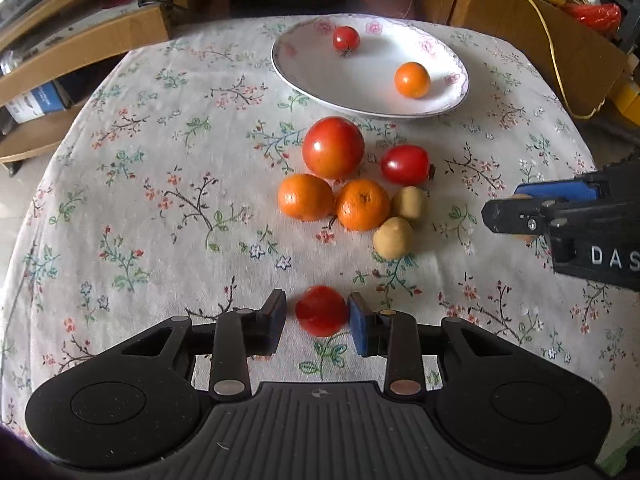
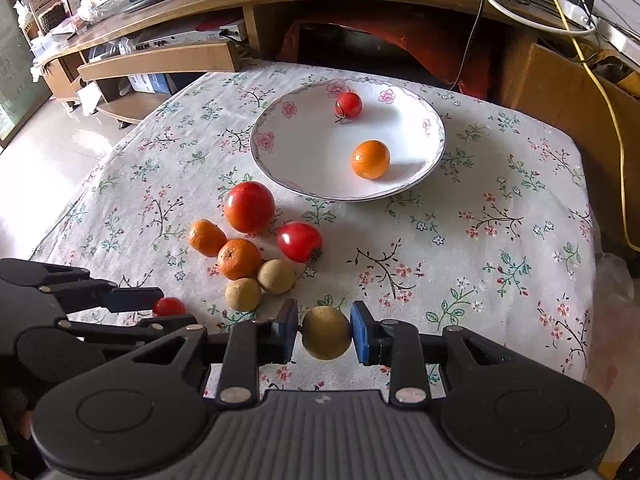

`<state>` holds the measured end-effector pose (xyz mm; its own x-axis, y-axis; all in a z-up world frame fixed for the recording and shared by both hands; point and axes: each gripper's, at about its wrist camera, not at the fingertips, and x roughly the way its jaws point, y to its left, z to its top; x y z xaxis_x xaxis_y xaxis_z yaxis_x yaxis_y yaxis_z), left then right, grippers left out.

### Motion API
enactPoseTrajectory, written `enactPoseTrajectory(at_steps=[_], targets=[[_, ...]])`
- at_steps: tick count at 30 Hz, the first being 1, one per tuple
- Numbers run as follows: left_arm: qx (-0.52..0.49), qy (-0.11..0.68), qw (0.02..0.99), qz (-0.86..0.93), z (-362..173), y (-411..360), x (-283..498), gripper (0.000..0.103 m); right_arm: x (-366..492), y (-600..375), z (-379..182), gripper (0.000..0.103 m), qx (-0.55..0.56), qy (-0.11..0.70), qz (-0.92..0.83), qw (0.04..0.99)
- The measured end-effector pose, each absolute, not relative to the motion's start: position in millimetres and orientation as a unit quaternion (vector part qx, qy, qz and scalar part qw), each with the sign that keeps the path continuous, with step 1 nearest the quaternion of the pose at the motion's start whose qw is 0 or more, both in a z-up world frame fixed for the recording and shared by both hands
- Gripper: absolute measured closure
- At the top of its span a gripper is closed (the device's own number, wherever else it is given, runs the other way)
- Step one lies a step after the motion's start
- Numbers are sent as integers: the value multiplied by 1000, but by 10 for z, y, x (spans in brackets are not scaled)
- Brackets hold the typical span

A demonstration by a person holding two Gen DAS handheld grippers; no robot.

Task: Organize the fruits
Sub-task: 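Carry the tomato and kiwi over the white bowl and open the left tool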

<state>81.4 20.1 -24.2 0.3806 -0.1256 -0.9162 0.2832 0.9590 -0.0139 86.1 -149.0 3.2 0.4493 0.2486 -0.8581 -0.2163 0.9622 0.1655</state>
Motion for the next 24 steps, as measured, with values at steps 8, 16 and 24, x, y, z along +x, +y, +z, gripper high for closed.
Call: enactPoseTrajectory(at_steps=[8, 16, 24], targets=[[73, 540, 829, -124, -239, 135, 818, 69, 857, -1488, 42, 73, 13, 505, 137, 852], [75, 530, 835, -131, -147, 105, 797, 70, 868, -1518, 78, 73, 15, 498, 132, 857], [57, 504, 849, -149, 59, -18, 955, 70, 997, -1563, 146, 73, 20, 489, 125, 863]])
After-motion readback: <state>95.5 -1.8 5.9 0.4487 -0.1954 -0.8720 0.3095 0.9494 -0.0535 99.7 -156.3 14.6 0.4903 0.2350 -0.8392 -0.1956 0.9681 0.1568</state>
